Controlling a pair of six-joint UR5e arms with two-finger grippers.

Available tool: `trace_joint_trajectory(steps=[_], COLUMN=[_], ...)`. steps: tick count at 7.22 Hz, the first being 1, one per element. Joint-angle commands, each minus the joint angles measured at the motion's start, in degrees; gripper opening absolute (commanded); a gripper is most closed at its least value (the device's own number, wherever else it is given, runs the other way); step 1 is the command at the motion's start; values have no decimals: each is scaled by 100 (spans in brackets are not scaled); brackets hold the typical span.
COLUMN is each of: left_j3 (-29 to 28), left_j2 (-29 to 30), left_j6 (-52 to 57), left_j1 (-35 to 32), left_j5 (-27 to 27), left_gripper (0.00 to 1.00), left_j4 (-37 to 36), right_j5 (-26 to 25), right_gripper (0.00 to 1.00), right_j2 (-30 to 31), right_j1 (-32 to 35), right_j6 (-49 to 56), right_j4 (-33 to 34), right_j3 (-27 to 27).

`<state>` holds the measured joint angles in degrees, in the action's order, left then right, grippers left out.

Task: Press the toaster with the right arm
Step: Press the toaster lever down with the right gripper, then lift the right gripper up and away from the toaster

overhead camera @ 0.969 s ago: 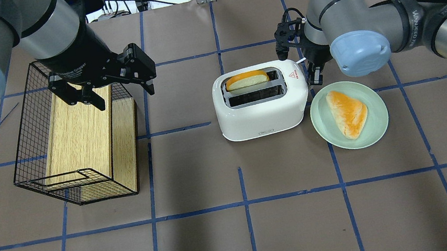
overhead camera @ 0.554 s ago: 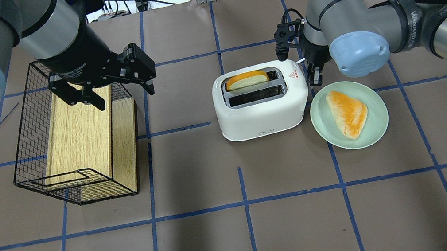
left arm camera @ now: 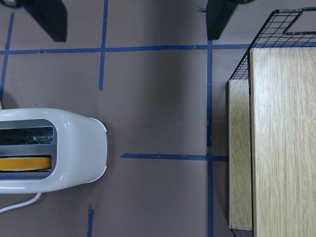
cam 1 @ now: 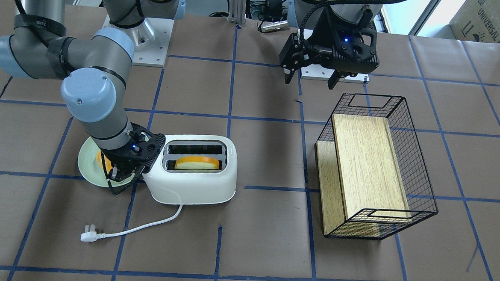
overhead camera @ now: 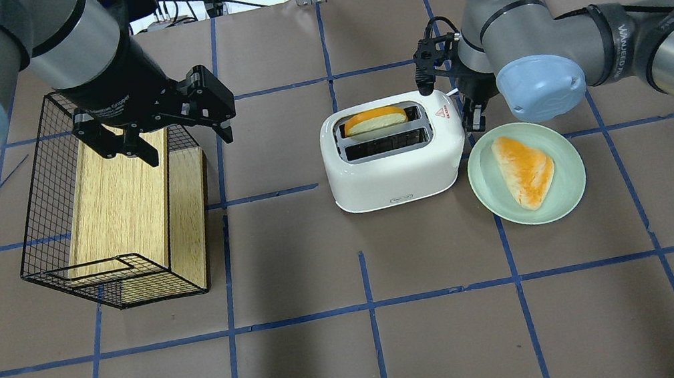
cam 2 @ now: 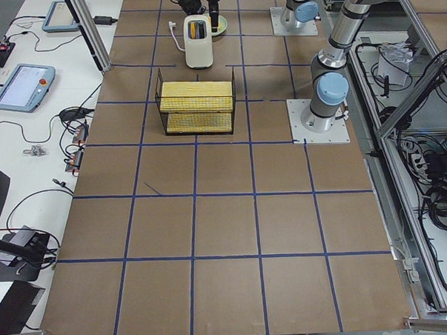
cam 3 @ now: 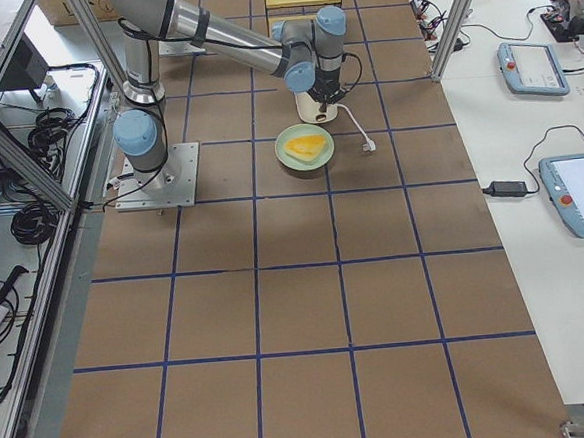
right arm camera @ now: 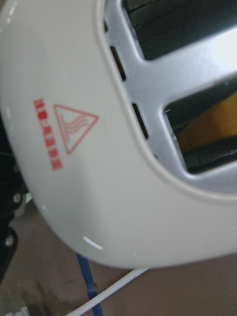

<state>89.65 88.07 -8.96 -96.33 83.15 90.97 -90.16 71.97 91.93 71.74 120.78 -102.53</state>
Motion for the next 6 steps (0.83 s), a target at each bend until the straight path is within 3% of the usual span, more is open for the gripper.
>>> trace_joint_trajectory(steps=[1, 3, 6], left_j3=[0, 0, 0], left_j2=[0, 0, 0], left_j6=[0, 0, 0], left_j1=[0, 0, 0], left_j5=[0, 0, 0], left_gripper=[100, 100, 100], left_j4=[0, 0, 0], right_j5=[-2, -36, -55], right_gripper=[3, 4, 6], right_j2=[10, 150, 458], right_j1=[0, -9, 9], right_j6=[-29, -81, -607], right_j4=[51, 25, -1728], right_j3=[-12, 153, 1390])
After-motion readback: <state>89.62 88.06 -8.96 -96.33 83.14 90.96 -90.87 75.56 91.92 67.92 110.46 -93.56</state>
